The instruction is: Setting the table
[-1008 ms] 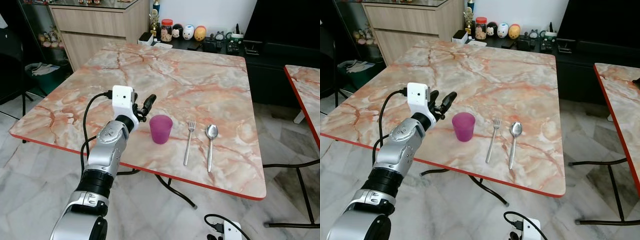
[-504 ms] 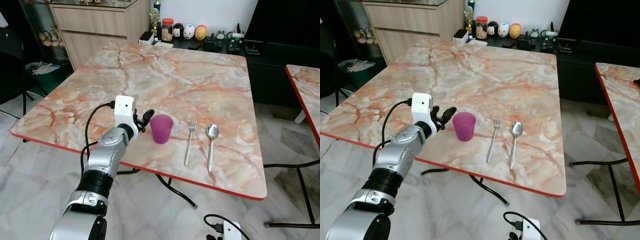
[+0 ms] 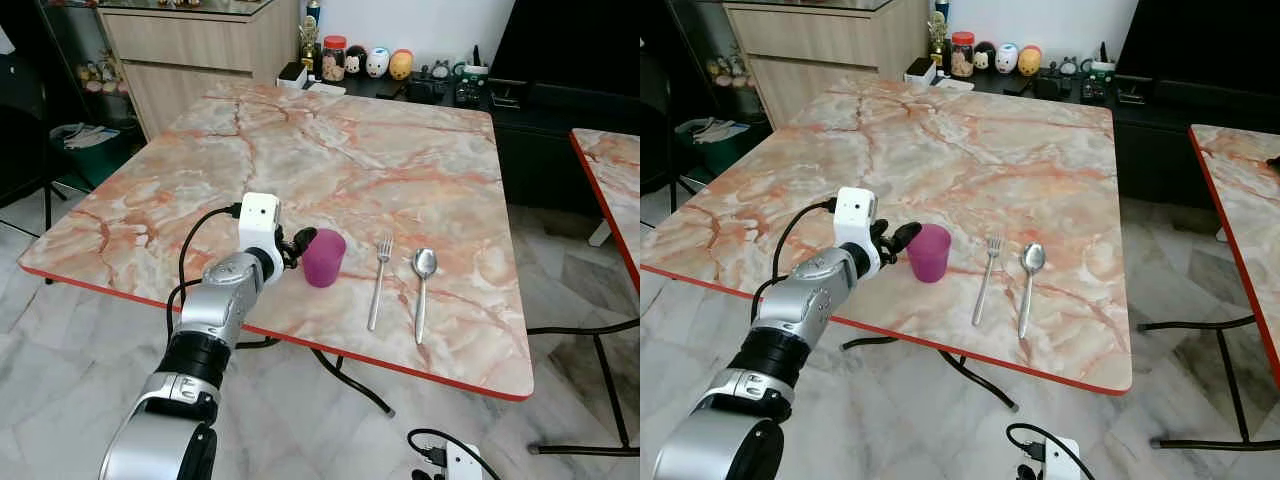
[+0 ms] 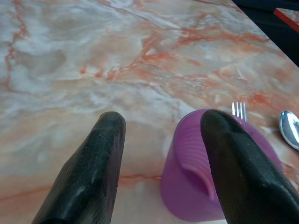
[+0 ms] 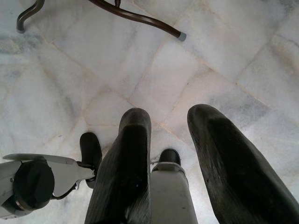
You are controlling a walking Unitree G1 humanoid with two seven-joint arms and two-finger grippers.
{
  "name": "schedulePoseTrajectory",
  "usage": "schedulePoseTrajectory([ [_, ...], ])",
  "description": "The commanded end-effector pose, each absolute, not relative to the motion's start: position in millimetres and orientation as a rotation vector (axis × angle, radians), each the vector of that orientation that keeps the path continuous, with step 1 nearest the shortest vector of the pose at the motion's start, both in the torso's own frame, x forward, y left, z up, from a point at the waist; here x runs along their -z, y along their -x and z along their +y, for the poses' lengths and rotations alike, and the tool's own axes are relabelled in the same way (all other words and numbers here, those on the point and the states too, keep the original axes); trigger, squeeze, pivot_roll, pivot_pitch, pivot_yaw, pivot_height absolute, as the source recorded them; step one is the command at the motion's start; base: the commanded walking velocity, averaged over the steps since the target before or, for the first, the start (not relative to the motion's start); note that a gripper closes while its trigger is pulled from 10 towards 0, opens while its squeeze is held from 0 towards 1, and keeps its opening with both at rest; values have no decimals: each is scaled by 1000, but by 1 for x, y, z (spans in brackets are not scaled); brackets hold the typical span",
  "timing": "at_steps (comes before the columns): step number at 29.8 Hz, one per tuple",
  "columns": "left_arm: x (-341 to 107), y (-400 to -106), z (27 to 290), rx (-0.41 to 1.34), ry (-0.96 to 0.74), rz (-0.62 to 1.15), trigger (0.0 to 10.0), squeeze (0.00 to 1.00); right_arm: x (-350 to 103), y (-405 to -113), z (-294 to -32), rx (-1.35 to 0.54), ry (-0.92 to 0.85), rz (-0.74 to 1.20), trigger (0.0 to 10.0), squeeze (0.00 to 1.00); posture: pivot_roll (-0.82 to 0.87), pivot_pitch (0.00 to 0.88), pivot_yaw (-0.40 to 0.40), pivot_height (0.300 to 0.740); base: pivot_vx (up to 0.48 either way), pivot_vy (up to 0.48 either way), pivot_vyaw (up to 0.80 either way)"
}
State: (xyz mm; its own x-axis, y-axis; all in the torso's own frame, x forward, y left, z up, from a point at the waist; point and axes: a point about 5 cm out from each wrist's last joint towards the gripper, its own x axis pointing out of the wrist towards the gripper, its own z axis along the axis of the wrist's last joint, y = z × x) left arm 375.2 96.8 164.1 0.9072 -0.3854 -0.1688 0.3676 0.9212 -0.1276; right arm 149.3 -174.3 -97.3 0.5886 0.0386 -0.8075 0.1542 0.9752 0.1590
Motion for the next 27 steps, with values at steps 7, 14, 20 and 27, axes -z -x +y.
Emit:
schedulePoseTrajectory([
  [7, -157, -373, 86, 444, 43, 270, 10000, 0, 97, -151, -174, 63, -223, 944, 10000, 0, 96, 0, -27, 740, 0, 0, 0],
  [14, -156, -373, 87, 427, 36, 290, 10000, 0, 97, -151, -173, 60, -227, 945, 10000, 0, 99, 0, -27, 740, 0, 0, 0],
  [20, -156, -373, 85, 425, 37, 299, 10000, 0, 97, -151, -173, 59, -229, 946, 10000, 0, 99, 0, -27, 740, 0, 0, 0],
  [27, -156, -372, 83, 428, 39, 306, 0, 0, 97, -151, -173, 59, -230, 946, 10000, 0, 99, 0, -26, 740, 0, 0, 0],
])
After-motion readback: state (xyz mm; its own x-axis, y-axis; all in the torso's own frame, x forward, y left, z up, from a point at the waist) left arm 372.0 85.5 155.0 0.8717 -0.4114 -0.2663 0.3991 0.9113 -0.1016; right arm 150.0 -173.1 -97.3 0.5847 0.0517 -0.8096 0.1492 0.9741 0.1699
